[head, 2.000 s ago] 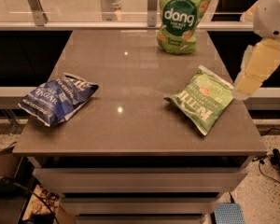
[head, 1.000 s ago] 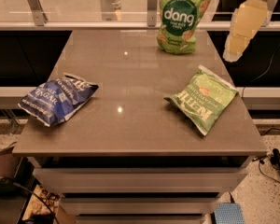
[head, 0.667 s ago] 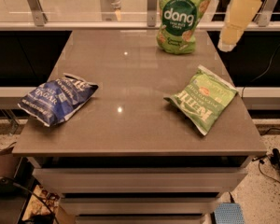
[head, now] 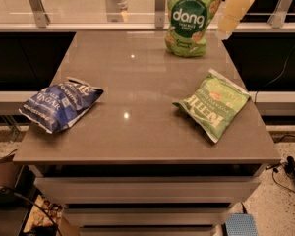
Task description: Move green rice chip bag near blue chip bag
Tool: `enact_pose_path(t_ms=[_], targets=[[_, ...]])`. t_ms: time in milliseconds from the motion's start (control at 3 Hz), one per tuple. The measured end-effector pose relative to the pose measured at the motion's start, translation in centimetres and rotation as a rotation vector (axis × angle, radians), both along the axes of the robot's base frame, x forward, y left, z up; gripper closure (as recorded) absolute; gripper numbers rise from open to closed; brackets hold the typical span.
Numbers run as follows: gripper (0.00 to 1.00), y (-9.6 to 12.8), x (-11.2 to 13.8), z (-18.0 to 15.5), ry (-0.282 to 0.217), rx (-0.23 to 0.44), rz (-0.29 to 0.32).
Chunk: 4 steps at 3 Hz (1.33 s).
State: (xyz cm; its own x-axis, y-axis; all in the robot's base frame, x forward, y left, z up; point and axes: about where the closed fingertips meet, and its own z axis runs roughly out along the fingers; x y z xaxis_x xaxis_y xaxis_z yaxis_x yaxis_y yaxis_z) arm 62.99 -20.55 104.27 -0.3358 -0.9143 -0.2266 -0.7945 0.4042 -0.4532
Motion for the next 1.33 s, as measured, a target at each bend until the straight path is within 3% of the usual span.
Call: enact_pose_path(t_ms=[333, 1333], targets=[[0.0, 0.0, 0.0, 0.0, 0.0, 0.0, 0.0], [0.0, 0.9, 4.4, -0.2, -0.019, 0.013, 0.04]])
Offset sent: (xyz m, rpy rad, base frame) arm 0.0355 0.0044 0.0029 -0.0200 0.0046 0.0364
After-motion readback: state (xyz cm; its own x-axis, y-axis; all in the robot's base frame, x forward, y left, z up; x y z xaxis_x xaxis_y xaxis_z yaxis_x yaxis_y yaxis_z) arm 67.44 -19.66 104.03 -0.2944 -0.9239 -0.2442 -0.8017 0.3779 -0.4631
